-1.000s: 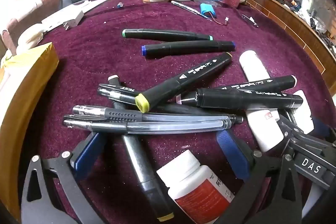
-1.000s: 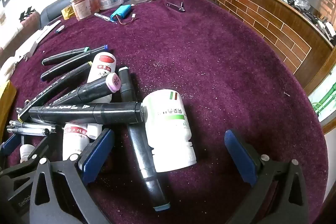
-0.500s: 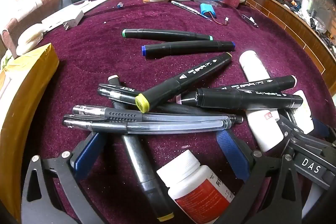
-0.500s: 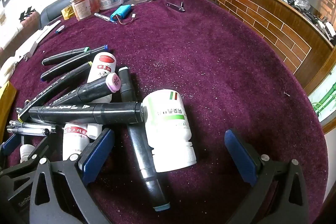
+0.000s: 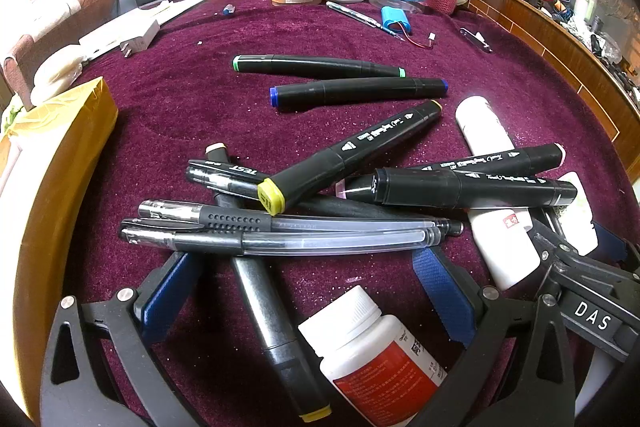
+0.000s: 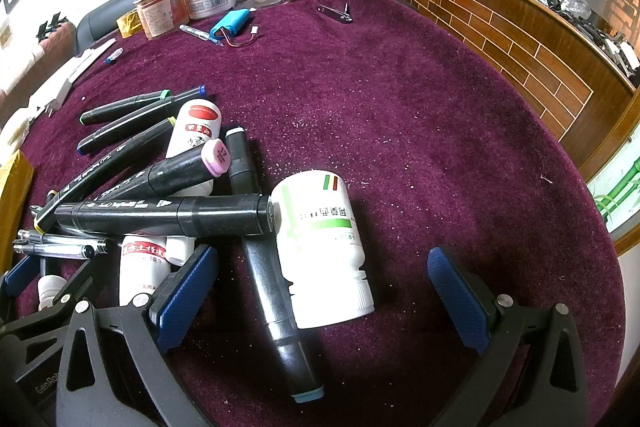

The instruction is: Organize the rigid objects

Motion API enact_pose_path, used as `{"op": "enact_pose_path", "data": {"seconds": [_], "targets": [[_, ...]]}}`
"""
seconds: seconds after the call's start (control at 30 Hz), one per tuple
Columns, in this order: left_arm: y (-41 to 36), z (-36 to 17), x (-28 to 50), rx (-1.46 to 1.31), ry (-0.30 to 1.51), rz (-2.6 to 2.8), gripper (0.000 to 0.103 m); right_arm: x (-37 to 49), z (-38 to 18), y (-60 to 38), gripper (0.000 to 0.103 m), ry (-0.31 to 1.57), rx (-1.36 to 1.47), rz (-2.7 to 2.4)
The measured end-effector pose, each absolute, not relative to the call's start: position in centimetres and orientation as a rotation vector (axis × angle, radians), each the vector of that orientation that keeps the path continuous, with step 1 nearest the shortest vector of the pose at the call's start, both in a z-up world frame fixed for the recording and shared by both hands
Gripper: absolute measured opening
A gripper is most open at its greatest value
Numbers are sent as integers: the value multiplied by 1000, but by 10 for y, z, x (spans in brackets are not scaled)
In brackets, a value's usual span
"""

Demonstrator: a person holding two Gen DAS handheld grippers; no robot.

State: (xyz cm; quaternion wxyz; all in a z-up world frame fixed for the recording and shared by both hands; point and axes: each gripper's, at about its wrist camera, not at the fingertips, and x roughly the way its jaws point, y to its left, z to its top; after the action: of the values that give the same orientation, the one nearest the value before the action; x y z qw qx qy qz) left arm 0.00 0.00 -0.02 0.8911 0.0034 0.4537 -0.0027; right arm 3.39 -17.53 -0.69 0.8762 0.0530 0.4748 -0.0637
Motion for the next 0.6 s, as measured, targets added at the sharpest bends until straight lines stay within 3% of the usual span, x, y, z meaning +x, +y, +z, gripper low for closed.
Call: {"op": "enact_pose_path", "data": {"seconds": [0.6], "targets": [[0, 0, 0, 5, 942, -6, 103, 38, -9, -173, 102, 957, 117, -145]]}}
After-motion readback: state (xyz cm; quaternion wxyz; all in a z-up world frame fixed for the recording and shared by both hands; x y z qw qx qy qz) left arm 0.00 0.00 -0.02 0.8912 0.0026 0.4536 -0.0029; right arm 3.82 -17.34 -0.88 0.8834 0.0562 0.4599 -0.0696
